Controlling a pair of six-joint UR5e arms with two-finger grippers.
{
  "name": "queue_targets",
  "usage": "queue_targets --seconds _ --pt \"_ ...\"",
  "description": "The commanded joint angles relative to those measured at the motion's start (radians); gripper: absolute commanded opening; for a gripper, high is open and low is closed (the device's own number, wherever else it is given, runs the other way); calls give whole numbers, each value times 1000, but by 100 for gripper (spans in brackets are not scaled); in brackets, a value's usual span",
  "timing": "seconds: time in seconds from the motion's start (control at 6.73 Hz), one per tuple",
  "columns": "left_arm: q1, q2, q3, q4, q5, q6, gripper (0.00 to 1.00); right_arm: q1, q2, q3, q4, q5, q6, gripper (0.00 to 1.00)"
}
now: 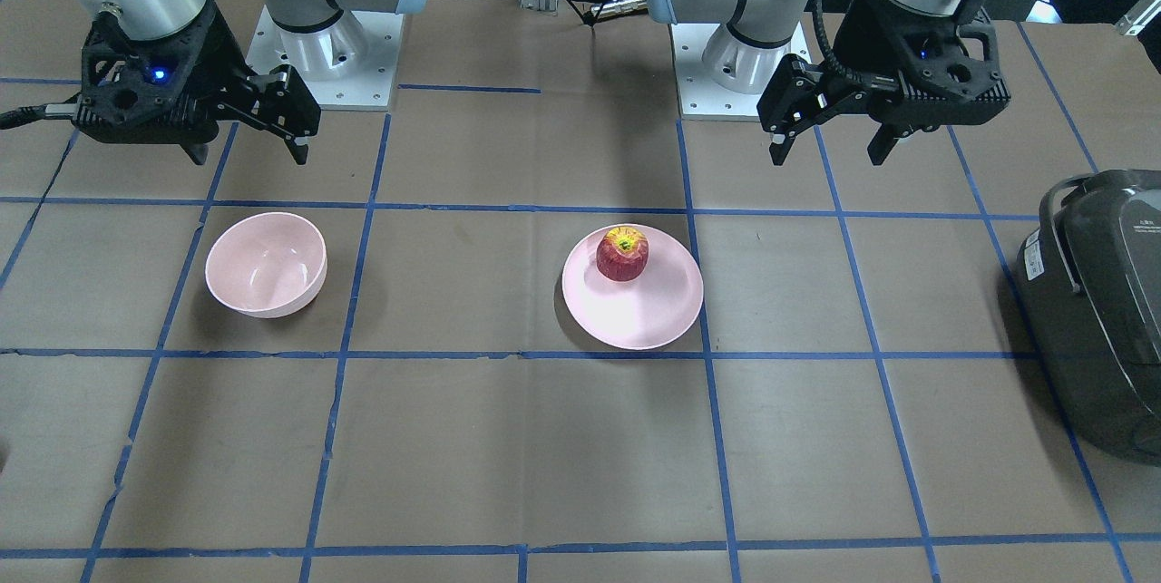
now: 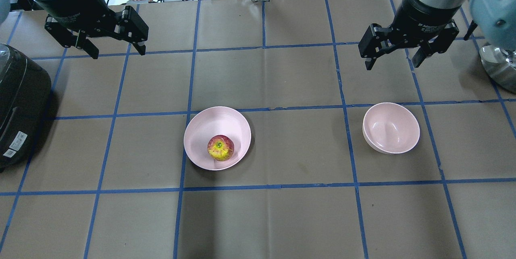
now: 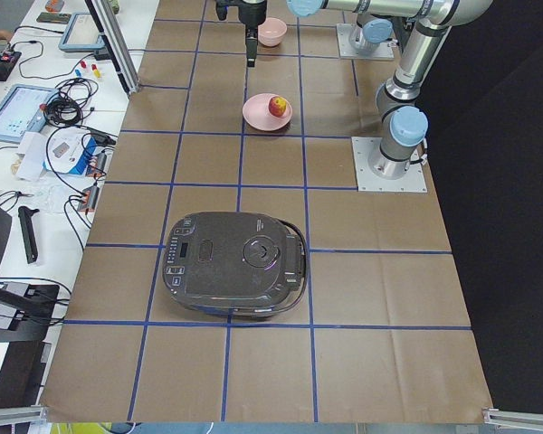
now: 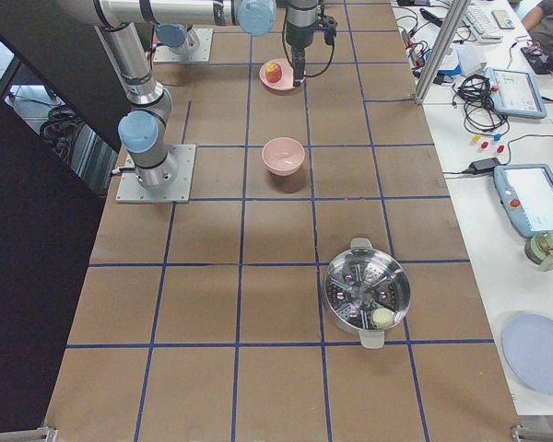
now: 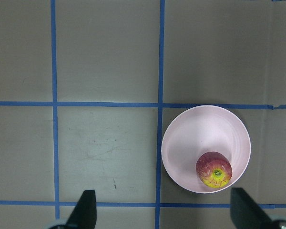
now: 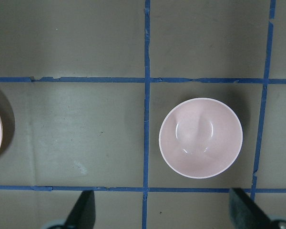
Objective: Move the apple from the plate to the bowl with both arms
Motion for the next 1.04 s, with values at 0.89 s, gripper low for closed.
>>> queue_targets --seconds 0.89 --pt "-5 -5 -2 -1 0 -1 100 -5 3 6 8 3 -2 100"
